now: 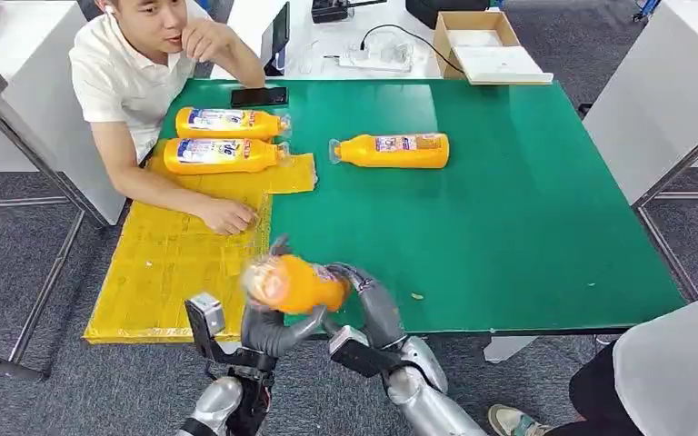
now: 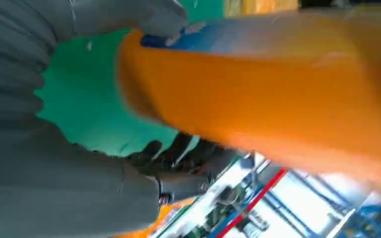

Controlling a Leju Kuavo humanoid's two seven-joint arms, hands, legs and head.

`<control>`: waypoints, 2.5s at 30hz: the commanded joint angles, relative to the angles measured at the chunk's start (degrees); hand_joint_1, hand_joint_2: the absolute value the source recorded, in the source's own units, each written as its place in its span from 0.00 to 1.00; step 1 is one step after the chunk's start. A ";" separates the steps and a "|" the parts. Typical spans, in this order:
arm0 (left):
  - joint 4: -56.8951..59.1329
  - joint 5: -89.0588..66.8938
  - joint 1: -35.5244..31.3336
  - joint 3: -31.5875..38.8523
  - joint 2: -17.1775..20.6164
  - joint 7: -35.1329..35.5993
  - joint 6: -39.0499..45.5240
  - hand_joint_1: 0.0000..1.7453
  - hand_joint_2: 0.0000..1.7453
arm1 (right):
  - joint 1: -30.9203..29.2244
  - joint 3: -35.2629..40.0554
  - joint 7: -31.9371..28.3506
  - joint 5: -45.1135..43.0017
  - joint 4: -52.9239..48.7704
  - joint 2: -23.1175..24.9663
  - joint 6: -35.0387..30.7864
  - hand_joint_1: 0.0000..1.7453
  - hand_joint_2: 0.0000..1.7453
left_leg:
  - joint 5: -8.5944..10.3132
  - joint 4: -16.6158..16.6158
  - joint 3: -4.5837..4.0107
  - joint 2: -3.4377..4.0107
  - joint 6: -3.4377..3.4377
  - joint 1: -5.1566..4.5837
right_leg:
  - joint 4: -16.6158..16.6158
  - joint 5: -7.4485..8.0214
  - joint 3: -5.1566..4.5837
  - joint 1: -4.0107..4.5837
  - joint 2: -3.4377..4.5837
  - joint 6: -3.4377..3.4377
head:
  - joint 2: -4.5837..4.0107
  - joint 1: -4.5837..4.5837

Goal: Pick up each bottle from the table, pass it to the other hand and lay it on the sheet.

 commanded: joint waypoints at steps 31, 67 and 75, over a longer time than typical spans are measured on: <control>-2.39 7.37 -3.00 -4.23 2.21 6.08 -1.96 1.00 1.00 | -0.08 15.58 3.55 4.17 -4.04 -0.32 -3.87 0.84 1.00 | -0.05 0.01 0.11 -0.02 -0.09 0.05 | -0.02 -0.07 0.10 0.07 -0.11 -0.10 | 0.00 -0.02; -5.80 -27.43 -4.84 8.01 11.32 8.54 12.39 1.00 1.00 | 5.90 11.40 3.67 5.28 -8.05 -0.22 -8.30 0.00 0.00 | -0.01 -0.02 0.03 -0.01 -0.10 0.10 | -0.03 -0.03 0.01 0.11 -0.09 -0.10 | 0.00 0.02; -2.77 -32.96 -8.55 13.27 12.67 9.99 14.42 1.00 1.00 | 7.28 11.56 4.11 7.57 -10.21 -0.24 -8.56 0.00 0.00 | -0.03 -0.04 0.12 0.06 -0.11 0.07 | 0.00 -0.07 0.06 0.08 -0.06 -0.12 | 0.00 -0.02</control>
